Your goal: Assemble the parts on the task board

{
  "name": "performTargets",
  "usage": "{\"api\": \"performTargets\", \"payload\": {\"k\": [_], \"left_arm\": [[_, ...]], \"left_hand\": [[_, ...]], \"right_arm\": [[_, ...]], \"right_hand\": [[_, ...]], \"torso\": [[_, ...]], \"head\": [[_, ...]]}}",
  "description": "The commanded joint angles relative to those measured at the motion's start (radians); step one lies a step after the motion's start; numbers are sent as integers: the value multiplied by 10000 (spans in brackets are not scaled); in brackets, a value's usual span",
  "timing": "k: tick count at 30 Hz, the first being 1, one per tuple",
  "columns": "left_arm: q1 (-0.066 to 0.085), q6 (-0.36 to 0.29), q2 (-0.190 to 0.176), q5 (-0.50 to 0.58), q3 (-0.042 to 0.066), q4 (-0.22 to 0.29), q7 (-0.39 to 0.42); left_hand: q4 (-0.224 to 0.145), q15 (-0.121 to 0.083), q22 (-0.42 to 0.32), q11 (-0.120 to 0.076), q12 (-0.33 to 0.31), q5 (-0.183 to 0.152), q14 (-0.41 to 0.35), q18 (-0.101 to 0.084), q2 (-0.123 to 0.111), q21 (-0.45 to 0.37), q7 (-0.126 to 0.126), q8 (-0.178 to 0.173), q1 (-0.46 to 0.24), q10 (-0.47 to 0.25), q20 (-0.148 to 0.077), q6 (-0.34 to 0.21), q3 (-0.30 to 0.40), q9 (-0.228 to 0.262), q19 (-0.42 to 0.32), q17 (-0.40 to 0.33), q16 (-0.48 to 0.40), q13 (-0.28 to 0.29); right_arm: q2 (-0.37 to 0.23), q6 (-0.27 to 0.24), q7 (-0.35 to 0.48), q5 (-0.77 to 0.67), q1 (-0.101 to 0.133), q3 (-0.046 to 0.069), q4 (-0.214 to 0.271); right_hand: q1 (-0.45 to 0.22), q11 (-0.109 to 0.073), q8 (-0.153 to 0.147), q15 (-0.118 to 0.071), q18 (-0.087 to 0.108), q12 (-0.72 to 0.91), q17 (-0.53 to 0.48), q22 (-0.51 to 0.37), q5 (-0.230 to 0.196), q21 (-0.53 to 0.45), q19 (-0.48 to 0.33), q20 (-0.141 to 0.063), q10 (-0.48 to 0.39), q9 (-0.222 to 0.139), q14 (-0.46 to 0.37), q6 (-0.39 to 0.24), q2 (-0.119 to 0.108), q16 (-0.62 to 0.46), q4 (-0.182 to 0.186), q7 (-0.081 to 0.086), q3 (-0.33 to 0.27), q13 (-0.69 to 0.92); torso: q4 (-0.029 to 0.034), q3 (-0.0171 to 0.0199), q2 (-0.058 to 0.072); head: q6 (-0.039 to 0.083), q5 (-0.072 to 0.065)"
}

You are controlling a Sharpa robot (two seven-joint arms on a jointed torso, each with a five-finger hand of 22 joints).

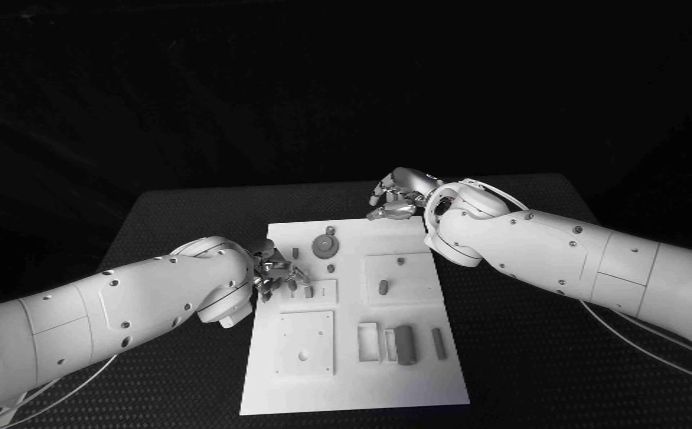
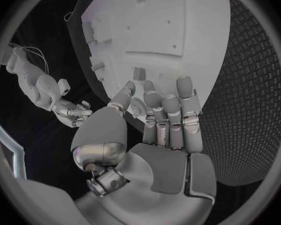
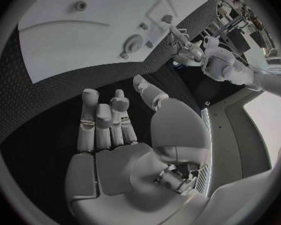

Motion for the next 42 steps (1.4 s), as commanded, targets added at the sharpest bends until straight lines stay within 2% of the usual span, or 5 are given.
{"api": "performTargets", "payload": {"k": [1, 14, 26, 42], "left_arm": [[0, 180, 1, 156, 5, 64, 233], [-2, 228, 19, 81, -3, 55, 237], [-2, 62, 139, 31, -7, -41, 218], [-2, -189, 121, 110, -3, -95, 306]], "left_hand": [[0, 27, 11, 43, -9, -64, -96, -11, -36, -69, 6, -98, 442, -99, -7, -152, -111, -3, -101, -4, -28, 20], [-5, 57, 39, 80, 14, -66, -146, -81, -16, -159, 42, -169, 1446, -138, -19, -152, -401, -39, -95, -4, 2, 31], [23, 63, 40, 81, 23, -66, -134, -106, 241, -189, 43, -181, 1470, -124, -24, -116, -508, -52, -59, -11, 11, 27], [64, 60, 52, 70, 33, -66, -98, -129, 653, -229, 32, -203, 1330, -91, -42, -65, -586, -77, -9, -23, 25, 17]], "right_arm": [[-5, 109, 41, -26, -1, 5, 11], [-5, 122, 40, -26, -2, 5, 6], [0, 113, 34, -26, -2, 5, 6], [-1, 108, 34, -26, -3, 5, 1]], "right_hand": [[-18, 11, -26, -26, 150, 27, 11, 10, 58, -52, -45, -40, -66, -3, 50, -36, 96, -45, -15, 87, -55, -15], [-18, 11, -27, -25, 150, 28, 11, 10, 58, -52, -44, -40, -66, -4, 50, -39, 100, -45, -13, 88, -53, -16], [-18, 12, -28, -25, 150, 29, 11, 10, 58, -52, -43, -41, -66, -4, 51, -41, 106, -44, -11, 89, -52, -17], [-20, 13, -28, -24, 150, 31, 11, 10, 58, -51, -42, -41, -66, -4, 51, -41, 115, -44, -7, 90, -50, -18]], "torso": [[-4, -1, 3], [-9, 8, 10], [-9, 9, 10], [-12, 10, 9]], "head": [[3, 15], [-3, 20], [-13, 22], [-20, 20]]}}
